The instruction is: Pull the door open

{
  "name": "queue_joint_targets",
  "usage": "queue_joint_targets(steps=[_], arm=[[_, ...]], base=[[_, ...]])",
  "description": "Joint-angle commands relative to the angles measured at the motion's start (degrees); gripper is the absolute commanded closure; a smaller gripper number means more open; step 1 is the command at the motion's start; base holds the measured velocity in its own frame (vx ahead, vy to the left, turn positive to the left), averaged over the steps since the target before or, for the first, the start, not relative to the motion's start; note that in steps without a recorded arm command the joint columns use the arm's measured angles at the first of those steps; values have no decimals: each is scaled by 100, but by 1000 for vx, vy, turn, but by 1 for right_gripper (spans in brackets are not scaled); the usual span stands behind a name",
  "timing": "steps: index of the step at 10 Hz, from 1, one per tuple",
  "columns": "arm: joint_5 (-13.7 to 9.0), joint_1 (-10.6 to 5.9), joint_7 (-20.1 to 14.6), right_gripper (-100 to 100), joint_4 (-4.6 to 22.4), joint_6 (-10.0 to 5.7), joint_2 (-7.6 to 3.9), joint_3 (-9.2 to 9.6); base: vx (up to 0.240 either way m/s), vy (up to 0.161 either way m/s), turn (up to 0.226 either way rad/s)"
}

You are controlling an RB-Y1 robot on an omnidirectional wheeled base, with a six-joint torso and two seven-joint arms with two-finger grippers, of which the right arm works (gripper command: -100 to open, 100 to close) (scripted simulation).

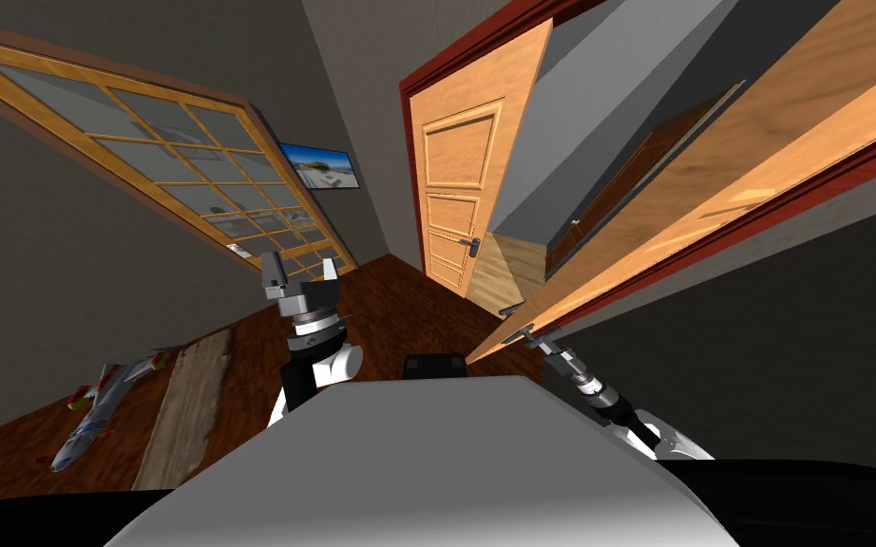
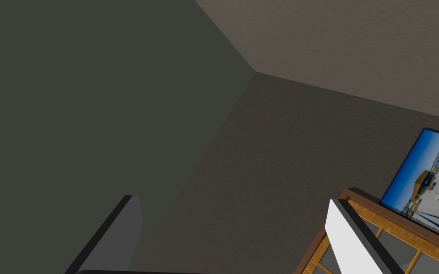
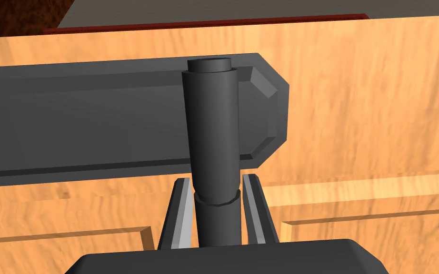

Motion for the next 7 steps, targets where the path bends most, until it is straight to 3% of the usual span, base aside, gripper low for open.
queue_joint_targets(steps=[1, 2, 7], arm=[[74, -47, -19, 100, 227, -196, 78, 93], [74, -47, -19, 100, 227, -196, 78, 93], [134, 137, 13, 100, 518, -745, 56, 159]], base=[[1, -10, -2], [-6, -2, 1], [9, -32, -15]])
